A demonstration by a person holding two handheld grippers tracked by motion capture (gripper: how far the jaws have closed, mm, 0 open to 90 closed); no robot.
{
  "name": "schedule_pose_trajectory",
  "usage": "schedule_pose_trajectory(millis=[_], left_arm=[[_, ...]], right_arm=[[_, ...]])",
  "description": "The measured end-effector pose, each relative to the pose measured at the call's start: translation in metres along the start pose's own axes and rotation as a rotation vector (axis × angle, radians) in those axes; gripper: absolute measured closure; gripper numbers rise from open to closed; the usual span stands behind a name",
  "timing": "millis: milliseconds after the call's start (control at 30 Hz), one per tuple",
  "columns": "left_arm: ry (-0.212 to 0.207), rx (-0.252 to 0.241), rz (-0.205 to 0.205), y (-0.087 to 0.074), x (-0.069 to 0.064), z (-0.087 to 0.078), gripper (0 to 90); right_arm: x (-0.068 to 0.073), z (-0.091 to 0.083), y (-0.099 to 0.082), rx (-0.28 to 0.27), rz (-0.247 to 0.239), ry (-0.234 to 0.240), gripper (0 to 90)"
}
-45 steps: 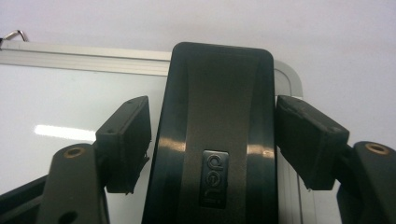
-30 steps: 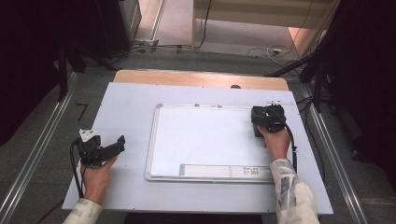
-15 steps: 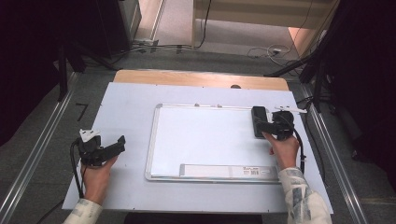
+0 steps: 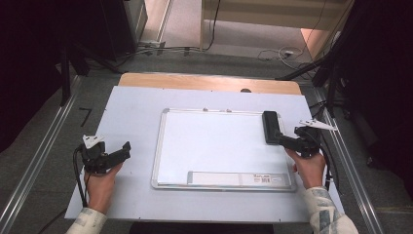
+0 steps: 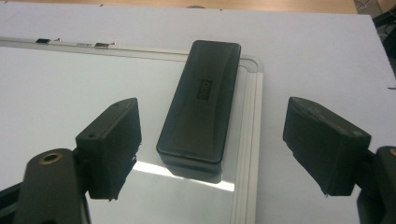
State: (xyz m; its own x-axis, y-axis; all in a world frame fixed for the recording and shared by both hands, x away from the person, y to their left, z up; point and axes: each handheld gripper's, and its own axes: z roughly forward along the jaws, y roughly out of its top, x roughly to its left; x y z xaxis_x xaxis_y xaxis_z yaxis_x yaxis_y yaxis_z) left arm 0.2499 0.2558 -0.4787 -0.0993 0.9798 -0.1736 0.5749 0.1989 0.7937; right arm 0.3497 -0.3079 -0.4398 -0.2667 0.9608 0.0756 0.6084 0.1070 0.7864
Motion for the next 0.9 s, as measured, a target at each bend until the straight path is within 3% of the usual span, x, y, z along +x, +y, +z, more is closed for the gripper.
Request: schedule_pose_trajectory(millis=[367, 900], left_arm=[[0.005, 0.0, 0.0, 0.0, 0.0, 0.0, 10.0], [0.001, -0.003, -0.008, 0.0, 0.001, 0.0, 10.0]], right_arm=[[-0.014, -0.027, -0.017, -0.02, -0.008, -0.017, 18.0], [-0.04, -0.045, -0.042, -0.006, 0.025, -0.077, 18.0]])
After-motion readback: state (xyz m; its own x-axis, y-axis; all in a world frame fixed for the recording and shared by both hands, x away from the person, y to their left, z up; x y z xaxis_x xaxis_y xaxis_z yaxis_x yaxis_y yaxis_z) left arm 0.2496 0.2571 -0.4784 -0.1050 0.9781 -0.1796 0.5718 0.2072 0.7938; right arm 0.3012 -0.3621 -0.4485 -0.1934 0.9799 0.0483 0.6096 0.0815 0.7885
